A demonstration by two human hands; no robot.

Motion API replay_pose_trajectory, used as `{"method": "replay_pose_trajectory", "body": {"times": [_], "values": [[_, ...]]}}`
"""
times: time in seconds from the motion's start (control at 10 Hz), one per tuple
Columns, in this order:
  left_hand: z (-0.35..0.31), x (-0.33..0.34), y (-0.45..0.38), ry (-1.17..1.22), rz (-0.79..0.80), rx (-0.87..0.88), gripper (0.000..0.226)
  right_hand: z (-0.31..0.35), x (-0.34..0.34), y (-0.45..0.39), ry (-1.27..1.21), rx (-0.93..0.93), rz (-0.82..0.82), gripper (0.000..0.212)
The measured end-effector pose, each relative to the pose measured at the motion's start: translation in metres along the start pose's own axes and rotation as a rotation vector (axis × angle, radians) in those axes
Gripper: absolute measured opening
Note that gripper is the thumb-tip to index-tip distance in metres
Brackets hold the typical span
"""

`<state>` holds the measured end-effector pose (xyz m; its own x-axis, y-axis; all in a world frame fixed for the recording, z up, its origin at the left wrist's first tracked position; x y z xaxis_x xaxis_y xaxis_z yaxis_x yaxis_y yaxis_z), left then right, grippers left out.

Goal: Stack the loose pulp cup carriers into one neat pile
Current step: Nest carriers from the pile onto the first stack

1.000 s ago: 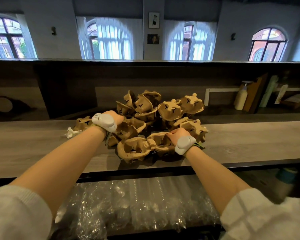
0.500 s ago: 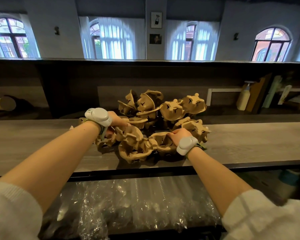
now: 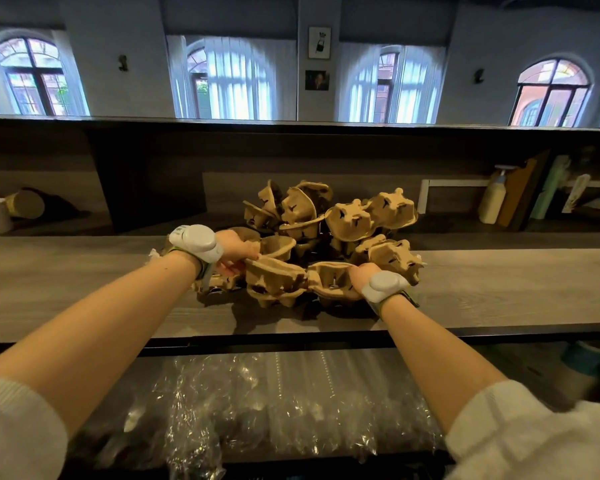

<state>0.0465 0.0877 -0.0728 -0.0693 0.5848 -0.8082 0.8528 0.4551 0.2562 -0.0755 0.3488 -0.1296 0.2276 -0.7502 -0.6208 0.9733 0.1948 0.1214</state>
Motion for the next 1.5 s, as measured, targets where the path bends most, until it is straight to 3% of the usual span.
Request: {"method": "replay_pose_trajectory", "body": {"times": [0.2,0.3,0.4,0.5,0.6,0.7,0.8,1.1,1.3,1.5], "values": [[0.005,0.011,0.001,0.079,-0.082,0.059,0.018,-0.007,0.009,-0.003,-0.136,0.037,0.080,0.042],[0.010,0.002,0.003,0.053,-0.206,0.107,0.021,-0.015,0.010,-0.016,0.085,0.039,0.082,0.035],[0.006,0.000,0.011,-0.016,-0.293,0.143,0.028,-0.009,0.010,0.000,-0.149,0.059,0.100,0.027],[0.003,0.012,0.012,-0.096,-0.249,0.148,0.021,-0.005,0.008,0.021,-0.265,0.070,0.094,0.041],[-0.001,0.021,0.012,-0.254,-0.221,0.203,0.027,-0.006,0.008,0.014,-0.309,0.079,0.095,0.046],[-0.005,0.027,0.014,-0.373,-0.204,0.294,0.029,-0.018,0.012,0.010,-0.383,0.222,0.121,0.042],[-0.008,0.022,0.016,-0.448,-0.254,0.349,0.034,-0.022,0.014,-0.005,-0.375,0.232,0.135,0.046],[0.004,-0.036,-0.015,-0.360,-0.498,0.183,0.028,-0.019,0.014,-0.024,-0.385,0.197,0.107,0.058],[0.039,-0.055,-0.065,-0.303,-0.402,-0.092,0.047,-0.013,0.011,-0.037,-0.405,0.082,0.060,0.051],[0.032,-0.061,-0.094,-0.260,-0.365,-0.120,0.064,-0.016,0.014,-0.042,-0.401,0.069,0.069,0.048]]}}
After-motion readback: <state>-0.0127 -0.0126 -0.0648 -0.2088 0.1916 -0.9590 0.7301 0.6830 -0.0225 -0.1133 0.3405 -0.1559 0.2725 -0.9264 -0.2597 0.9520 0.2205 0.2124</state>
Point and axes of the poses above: each hand's wrist, its own y-axis away from the middle knuckle, its own x-axis out of the palm, z = x × y, the point moved 10 cm from there along -y, towards the middle knuckle, and after that the axes turned 5 degrees about -y, right-handed, at the moved point
